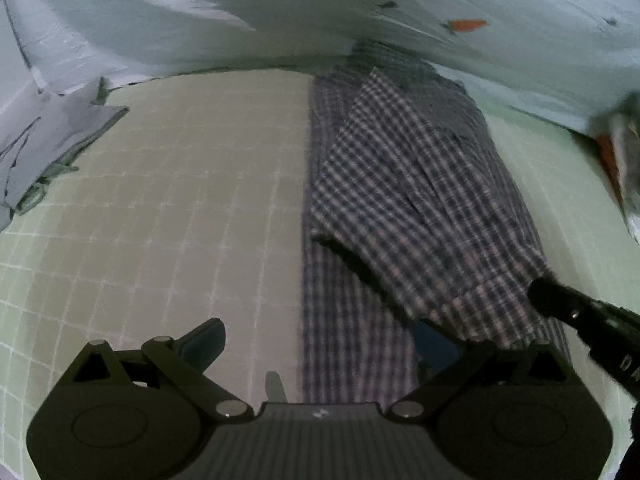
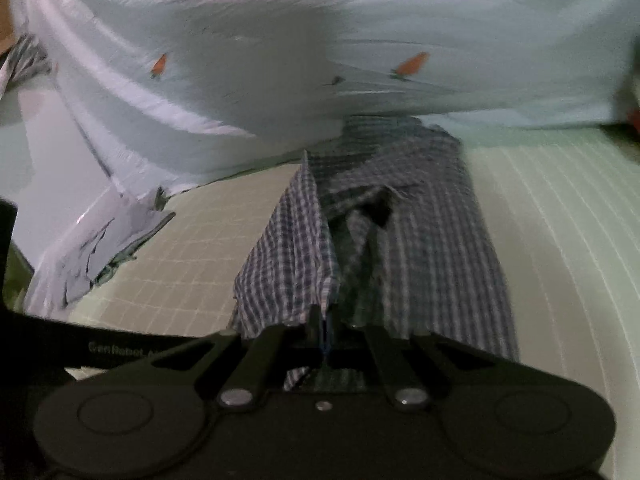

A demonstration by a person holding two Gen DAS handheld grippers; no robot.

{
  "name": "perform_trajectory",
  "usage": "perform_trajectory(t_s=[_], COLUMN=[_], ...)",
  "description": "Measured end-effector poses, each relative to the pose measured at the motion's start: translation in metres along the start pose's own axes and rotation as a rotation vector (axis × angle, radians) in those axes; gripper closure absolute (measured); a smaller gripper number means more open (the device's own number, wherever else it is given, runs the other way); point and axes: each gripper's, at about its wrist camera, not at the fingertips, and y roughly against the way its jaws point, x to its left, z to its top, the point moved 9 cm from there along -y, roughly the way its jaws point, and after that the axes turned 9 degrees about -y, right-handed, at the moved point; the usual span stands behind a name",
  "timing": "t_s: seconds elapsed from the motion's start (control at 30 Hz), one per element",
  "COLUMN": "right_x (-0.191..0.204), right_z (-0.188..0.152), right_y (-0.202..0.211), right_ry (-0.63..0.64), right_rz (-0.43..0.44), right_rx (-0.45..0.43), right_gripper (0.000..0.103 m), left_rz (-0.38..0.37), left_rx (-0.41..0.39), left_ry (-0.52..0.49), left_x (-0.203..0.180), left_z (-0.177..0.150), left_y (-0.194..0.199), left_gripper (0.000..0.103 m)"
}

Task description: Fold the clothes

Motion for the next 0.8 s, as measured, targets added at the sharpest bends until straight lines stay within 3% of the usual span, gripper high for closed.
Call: perform_trajectory(t_s=[0.2,0.33,0.8], right_x=[-0.036,-0.060,-0.085], right_z=[-0.031,-0.050,-0.088], right_y=[0.036,0.055,0.069], right_ry=[-0.170,-0.218,-0.209], right_rz=[-0.038,-0.085,-0.171], right_rx=[0.028,0.062,0.151], right_gripper=[0.101,0.101,0.101], left_rz=[-0.024,-0.039,-0.032], left_rx=[0.030,0.049,0.130], left_ry=[-0.026,-0.044,-0.029], left_x=[-0.020,-0.033,-0.032], left_z=[-0.032,-0.053,-0.096], left_y=[0.009,0.016,0.015], left_gripper=[0.003,0.003,0.003])
